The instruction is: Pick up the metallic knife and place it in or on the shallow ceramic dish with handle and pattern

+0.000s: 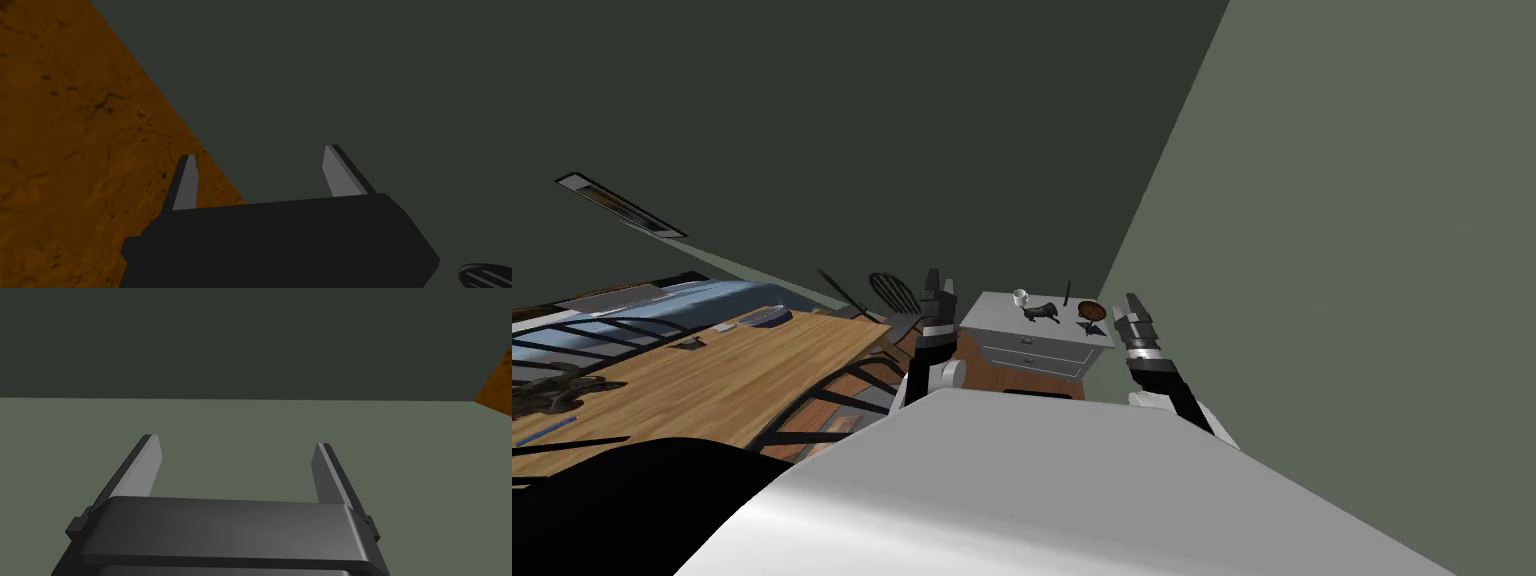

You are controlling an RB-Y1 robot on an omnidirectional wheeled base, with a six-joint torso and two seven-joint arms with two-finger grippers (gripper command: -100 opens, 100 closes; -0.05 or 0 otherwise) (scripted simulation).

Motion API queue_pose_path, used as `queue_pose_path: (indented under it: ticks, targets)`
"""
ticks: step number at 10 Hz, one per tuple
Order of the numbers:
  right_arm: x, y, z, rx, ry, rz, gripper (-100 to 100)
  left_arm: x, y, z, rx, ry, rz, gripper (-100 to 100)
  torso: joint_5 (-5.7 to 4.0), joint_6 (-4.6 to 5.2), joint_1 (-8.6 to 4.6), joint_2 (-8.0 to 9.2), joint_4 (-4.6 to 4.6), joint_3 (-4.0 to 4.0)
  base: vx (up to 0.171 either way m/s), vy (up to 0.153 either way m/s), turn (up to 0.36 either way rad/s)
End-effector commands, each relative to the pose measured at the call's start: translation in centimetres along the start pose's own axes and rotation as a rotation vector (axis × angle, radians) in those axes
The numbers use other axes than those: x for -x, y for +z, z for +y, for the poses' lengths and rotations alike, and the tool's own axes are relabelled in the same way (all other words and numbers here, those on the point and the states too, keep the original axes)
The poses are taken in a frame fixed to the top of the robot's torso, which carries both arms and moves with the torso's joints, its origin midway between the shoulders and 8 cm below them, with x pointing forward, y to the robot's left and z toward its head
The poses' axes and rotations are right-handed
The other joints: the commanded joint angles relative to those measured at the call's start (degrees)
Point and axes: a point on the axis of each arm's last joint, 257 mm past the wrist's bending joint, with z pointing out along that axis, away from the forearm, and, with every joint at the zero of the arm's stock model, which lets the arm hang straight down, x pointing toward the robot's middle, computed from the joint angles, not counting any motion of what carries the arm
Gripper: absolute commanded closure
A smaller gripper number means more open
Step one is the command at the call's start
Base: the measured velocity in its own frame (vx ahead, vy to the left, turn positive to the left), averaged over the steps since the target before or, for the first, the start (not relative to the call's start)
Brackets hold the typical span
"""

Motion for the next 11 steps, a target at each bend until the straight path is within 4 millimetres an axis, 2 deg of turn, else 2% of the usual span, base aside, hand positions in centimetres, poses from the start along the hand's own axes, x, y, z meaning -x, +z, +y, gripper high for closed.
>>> queue_pose_path:
  ticks: [1, 4, 5, 6, 7, 8, 9, 10, 11]
  targets:
    - [-1.8, -1.6, -4.0, -0.113, 0.004, 0.054, -100, 0.0, 0.0, 0.0, 0.000, 0.000, 0.000, 0, 0.00, 0.00, 0.00, 0.00, 0.00, 0.00, -0.143, 0.077, 0.194]
    - [-3.8, -5.8, -11.3, -0.322, -0.006, 0.160, -100, 0.0, 0.0, 0.0, 0.000, 0.000, 0.000, 0, 0.01, 0.00, 0.04, 0.08, 0.02, 0.05, -0.157, 0.080, 0.224]
    - [-3.7, -6.1, -11.8, -0.334, -0.008, 0.159, -100, 0.0, 0.0, 0.0, 0.000, 0.000, 0.000, 0, 0.01, -0.01, 0.03, 0.03, 0.01, 0.02, -0.079, 0.052, 0.056]
    - [-4.2, -7.8, -13.9, -0.399, -0.017, 0.197, -100, 0.0, 0.0, 0.0, 0.000, 0.000, 0.000, 0, -0.01, 0.03, -0.06, -0.14, -0.02, -0.07, -0.065, 0.043, 0.141]
    - [-4.1, -8.1, -14.4, -0.411, -0.019, 0.196, -100, 0.0, 0.0, 0.0, 0.000, 0.000, 0.000, 0, -0.02, 0.00, -0.13, -0.23, -0.04, -0.13, -0.057, 0.036, 0.089]
    - [-4.3, -10.3, -16.8, -0.488, -0.035, 0.233, -100, 0.0, 0.0, 0.0, 0.000, 0.000, 0.000, 0, -0.04, 0.02, -0.17, -0.30, -0.05, -0.16, -0.063, 0.052, 0.197]
    - [-4.3, -10.3, -16.8, -0.488, -0.035, 0.233, -100, 0.0, 0.0, 0.0, 0.000, 0.000, 0.000, 0, -0.03, 0.00, -0.13, -0.28, -0.06, -0.16, -0.058, 0.040, 0.088]
    - [-4.2, -12.6, -19.1, -0.564, -0.055, 0.269, -100, 0.0, 0.0, 0.0, 0.000, 0.000, 0.000, 0, -0.02, 0.02, -0.15, -0.31, -0.05, -0.17, -0.073, 0.037, 0.174]
    - [-4.2, -12.6, -19.1, -0.564, -0.055, 0.269, -100, 0.0, 0.0, 0.0, 0.000, 0.000, 0.000, 0, -0.03, 0.01, -0.17, -0.26, -0.05, -0.15, -0.056, 0.030, 0.089]
